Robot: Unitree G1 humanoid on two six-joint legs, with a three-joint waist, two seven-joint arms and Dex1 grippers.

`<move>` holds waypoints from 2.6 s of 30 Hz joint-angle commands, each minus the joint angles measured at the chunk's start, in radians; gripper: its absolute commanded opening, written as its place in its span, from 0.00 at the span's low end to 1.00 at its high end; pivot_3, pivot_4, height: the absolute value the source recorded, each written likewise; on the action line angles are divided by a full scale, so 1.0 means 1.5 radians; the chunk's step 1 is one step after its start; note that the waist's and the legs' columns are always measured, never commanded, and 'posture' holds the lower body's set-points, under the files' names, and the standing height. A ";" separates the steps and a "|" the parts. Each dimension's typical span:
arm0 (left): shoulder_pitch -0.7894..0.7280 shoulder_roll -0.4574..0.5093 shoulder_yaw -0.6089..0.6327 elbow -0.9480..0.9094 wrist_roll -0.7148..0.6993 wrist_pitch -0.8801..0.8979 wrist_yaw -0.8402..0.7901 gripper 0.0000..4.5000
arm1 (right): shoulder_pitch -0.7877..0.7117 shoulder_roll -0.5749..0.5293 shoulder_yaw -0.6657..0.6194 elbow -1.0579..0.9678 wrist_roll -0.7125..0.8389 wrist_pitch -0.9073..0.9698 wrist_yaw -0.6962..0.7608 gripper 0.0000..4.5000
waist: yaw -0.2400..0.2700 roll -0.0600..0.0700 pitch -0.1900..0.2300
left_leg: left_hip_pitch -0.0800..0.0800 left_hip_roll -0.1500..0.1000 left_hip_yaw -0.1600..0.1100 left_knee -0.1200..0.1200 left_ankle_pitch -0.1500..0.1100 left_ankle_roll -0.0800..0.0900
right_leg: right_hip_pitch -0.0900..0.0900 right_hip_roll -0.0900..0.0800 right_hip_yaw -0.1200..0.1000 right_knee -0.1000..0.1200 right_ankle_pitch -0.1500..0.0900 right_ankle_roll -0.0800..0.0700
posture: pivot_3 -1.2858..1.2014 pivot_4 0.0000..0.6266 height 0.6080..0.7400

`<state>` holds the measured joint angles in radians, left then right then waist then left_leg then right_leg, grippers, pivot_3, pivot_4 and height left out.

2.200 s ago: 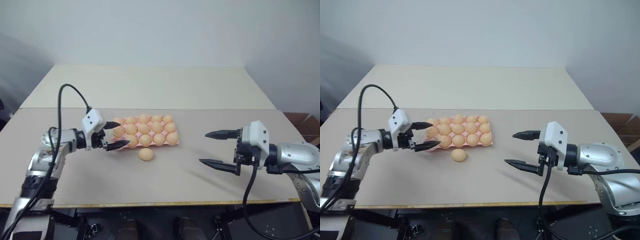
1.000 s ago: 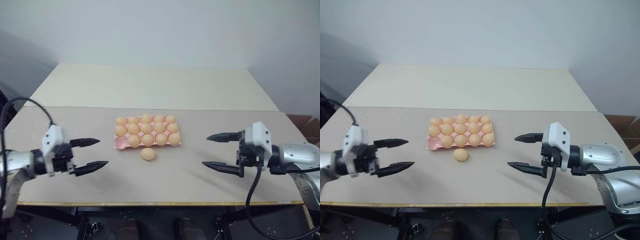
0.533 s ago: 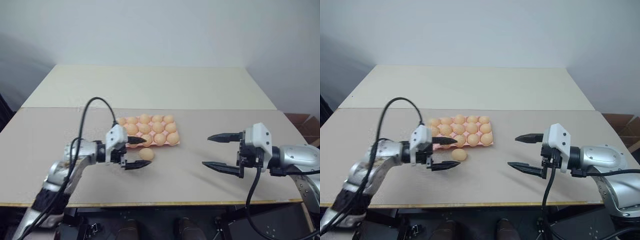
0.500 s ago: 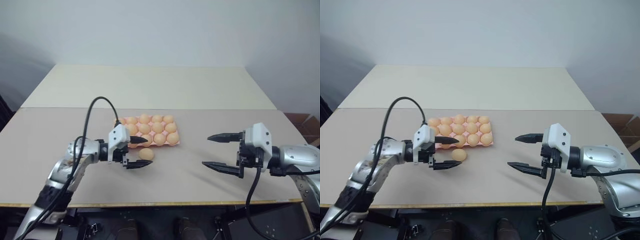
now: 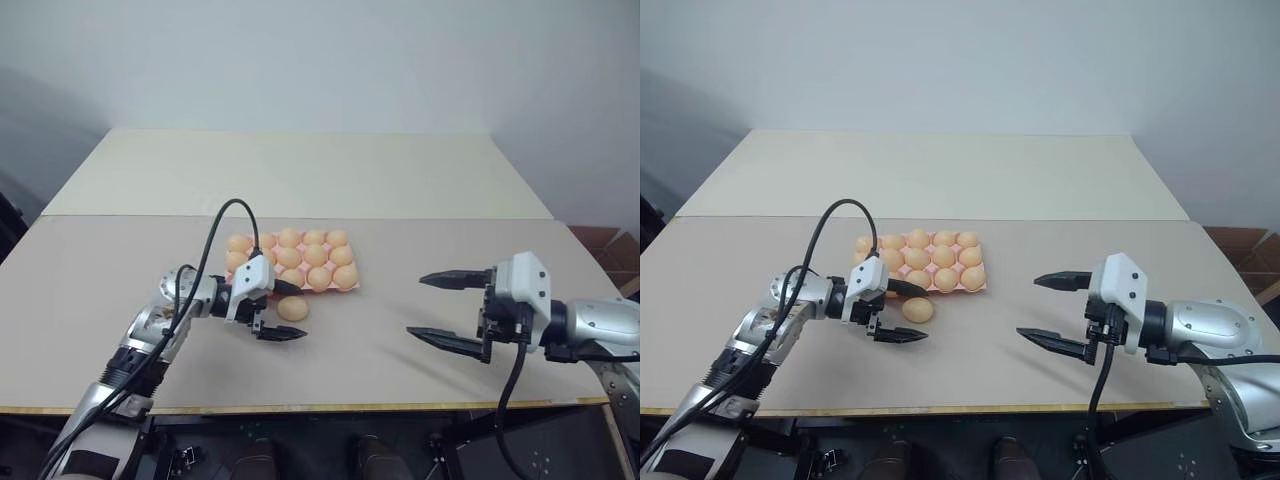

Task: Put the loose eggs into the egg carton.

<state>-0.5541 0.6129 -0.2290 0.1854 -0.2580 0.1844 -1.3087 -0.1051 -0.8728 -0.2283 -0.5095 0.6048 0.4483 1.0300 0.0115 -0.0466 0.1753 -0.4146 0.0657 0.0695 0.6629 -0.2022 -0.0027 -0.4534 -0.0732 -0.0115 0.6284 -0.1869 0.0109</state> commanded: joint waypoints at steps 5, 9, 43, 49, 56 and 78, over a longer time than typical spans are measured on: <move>0.008 0.002 -0.001 -0.005 0.023 -0.013 -0.001 0.99 | -0.010 -0.011 -0.022 -0.013 0.011 -0.006 -0.003 1.00 | 0.000 0.000 0.000 | 0.000 0.000 0.000 0.000 0.000 0.000 | 0.000 0.000 0.000 0.000 0.000 0.000 | 0.52 0.24 1.00; 0.008 -0.002 -0.004 0.002 0.038 -0.016 0.008 0.99 | -0.011 -0.010 -0.021 -0.013 0.010 -0.008 -0.002 1.00 | 0.000 0.000 0.000 | 0.000 0.000 0.000 0.000 0.000 0.000 | 0.000 0.000 0.000 0.000 0.000 0.000 | 0.52 0.24 1.00; 0.087 0.130 0.219 -0.060 -0.042 0.087 0.111 0.45 | -0.044 -0.005 -0.004 0.011 0.005 -0.016 0.007 1.00 | 0.000 0.000 0.000 | 0.000 0.000 0.000 0.000 0.000 0.000 | 0.000 0.000 0.000 0.000 0.000 0.000 | 0.52 0.24 1.00; 0.089 0.120 0.198 -0.046 -0.016 0.076 0.141 0.45 | -0.053 -0.005 -0.001 0.016 0.004 -0.015 0.010 1.00 | 0.001 0.000 0.000 | 0.000 0.000 0.000 0.000 0.000 0.000 | 0.000 0.000 0.000 0.000 0.000 0.000 | 0.52 0.24 1.00; 0.059 0.094 0.181 -0.010 -0.003 0.063 0.161 0.45 | -0.051 -0.005 -0.003 0.011 0.004 -0.013 0.009 1.00 | 0.001 0.000 0.000 | 0.000 0.000 0.000 0.000 0.000 0.000 | 0.000 0.000 -0.001 0.000 0.000 0.000 | 0.52 0.24 1.00; 0.151 0.174 0.289 -0.128 -0.085 0.096 0.122 0.99 | -0.050 -0.006 -0.007 0.017 0.008 -0.016 0.015 1.00 | -0.002 0.000 0.000 | 0.000 0.001 0.000 0.000 0.000 0.000 | 0.000 0.000 0.000 0.000 0.000 0.000 | 0.52 0.24 1.00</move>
<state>-0.3257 0.8462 0.1522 0.0448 -0.3500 0.3172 -1.1136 -0.1712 -0.8746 -0.2138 -0.4788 0.6041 0.4463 1.0453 0.0078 -0.0466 0.1753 -0.4143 0.0667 0.0696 0.6629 -0.2022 -0.0028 -0.4538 -0.0736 -0.0122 0.6288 -0.1869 0.0107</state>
